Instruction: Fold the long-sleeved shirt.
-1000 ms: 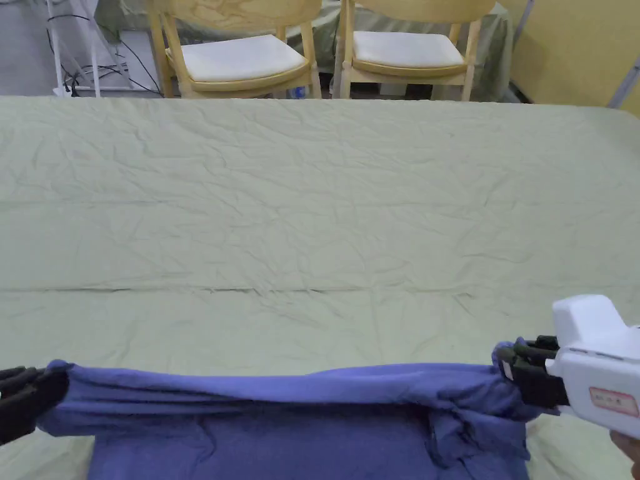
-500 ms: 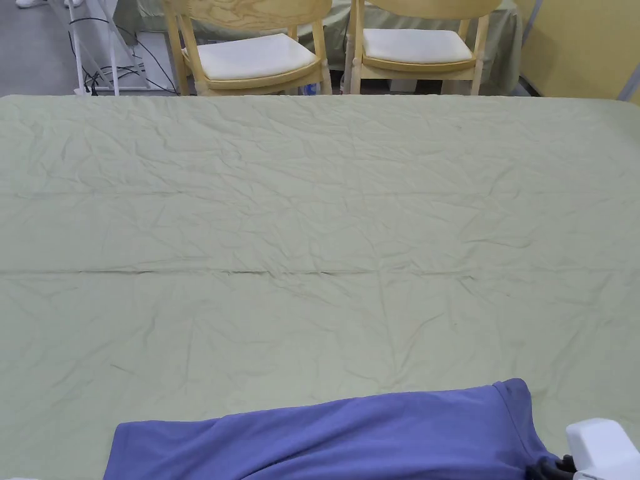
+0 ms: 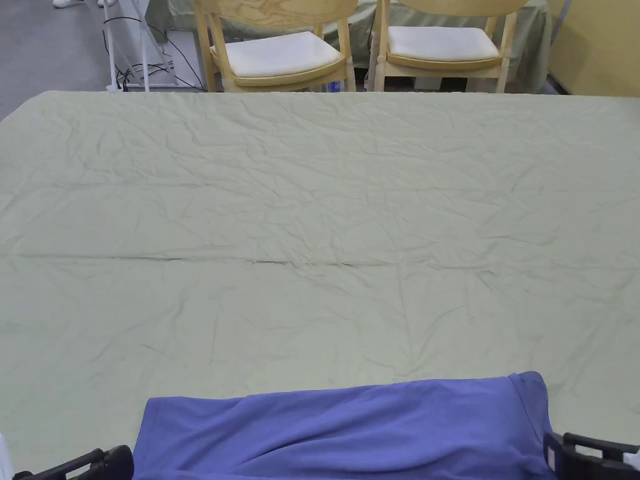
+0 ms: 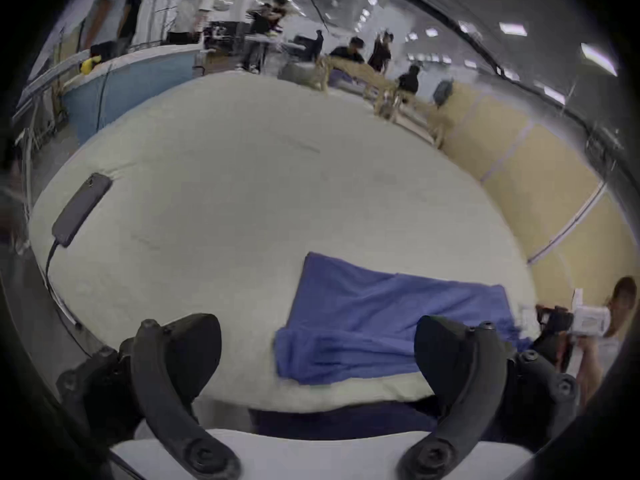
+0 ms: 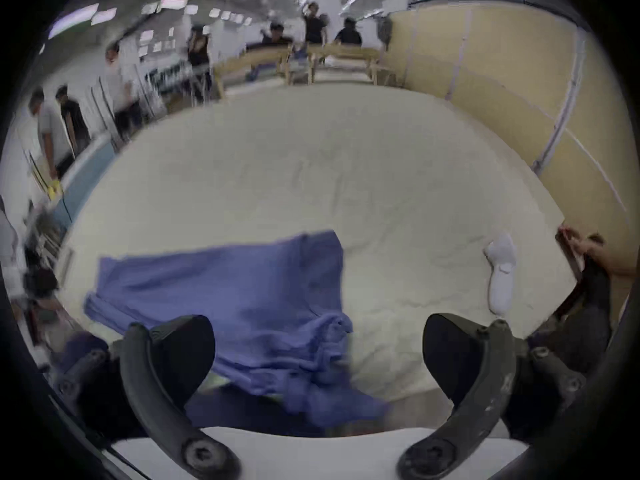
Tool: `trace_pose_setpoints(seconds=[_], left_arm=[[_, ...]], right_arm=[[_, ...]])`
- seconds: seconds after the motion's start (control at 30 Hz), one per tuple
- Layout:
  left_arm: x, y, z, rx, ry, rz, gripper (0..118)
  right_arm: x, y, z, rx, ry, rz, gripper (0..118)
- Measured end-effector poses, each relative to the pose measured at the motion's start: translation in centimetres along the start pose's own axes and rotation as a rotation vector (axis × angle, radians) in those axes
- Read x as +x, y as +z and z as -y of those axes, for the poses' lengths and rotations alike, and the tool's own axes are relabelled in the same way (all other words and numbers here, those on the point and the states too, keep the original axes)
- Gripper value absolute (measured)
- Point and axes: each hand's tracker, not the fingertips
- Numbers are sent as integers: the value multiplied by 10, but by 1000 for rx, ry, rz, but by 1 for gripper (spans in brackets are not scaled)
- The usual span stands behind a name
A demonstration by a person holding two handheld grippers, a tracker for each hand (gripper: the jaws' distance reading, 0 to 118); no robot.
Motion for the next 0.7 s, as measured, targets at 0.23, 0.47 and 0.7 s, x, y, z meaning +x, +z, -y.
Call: trace_pose_setpoints(seconds=[0.23,0.47,0.7], left_arm=[[41,36,23,-120,-23,144,4],[-4,20,-5,-125,62,312,117],[-75,-84,-16,-291,135,197,115]], right_arm=[[-27,28,-1,-2,-137,-205,3],[-51,14,-4,-21,-129,-453,3],[-60,-8,3,-66,-204,-622,3]])
